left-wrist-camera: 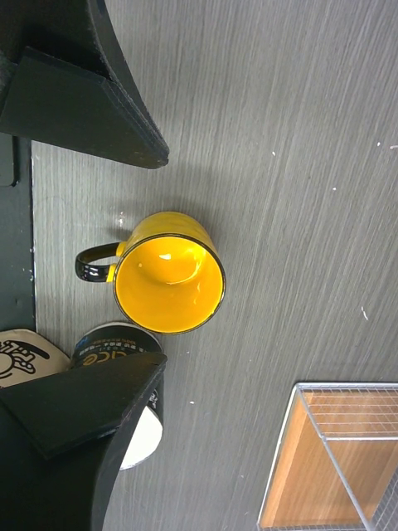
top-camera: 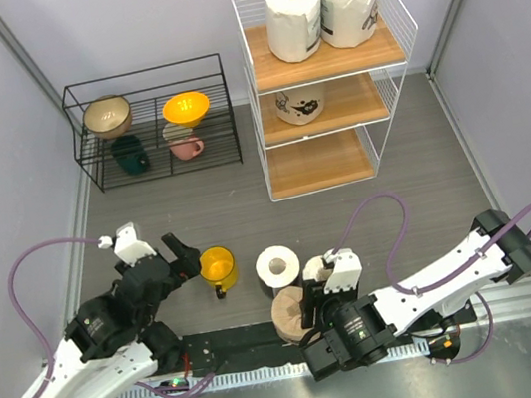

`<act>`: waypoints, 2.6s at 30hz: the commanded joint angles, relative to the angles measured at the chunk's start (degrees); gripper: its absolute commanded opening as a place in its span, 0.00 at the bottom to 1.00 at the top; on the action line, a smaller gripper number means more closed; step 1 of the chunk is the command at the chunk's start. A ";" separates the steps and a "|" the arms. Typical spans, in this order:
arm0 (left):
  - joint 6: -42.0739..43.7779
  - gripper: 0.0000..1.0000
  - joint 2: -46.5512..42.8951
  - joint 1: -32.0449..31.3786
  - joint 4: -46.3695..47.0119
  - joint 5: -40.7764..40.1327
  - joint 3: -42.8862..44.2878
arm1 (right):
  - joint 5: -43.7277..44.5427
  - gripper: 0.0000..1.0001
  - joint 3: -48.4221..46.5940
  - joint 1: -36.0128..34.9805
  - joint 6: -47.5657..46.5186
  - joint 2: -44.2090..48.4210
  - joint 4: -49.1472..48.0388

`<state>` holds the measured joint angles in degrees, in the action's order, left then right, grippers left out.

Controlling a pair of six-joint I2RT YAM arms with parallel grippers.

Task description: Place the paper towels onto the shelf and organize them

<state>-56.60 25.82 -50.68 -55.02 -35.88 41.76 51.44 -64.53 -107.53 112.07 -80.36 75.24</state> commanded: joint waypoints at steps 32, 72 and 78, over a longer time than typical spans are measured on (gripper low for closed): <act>0.88 1.00 1.95 -0.21 3.17 0.20 -0.27 | 0.24 0.66 9.24 2.41 10.71 3.10 -13.36; -0.09 1.00 0.81 -0.30 2.99 0.28 -2.03 | -4.51 0.43 12.77 4.34 3.33 -0.24 -20.75; 0.00 1.00 0.81 -0.30 2.99 0.28 -1.86 | -3.37 0.32 11.36 4.34 2.19 0.02 -19.87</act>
<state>-56.58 26.74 -50.68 -53.45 -35.31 39.92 47.46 -52.53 -103.31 112.92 -80.99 55.75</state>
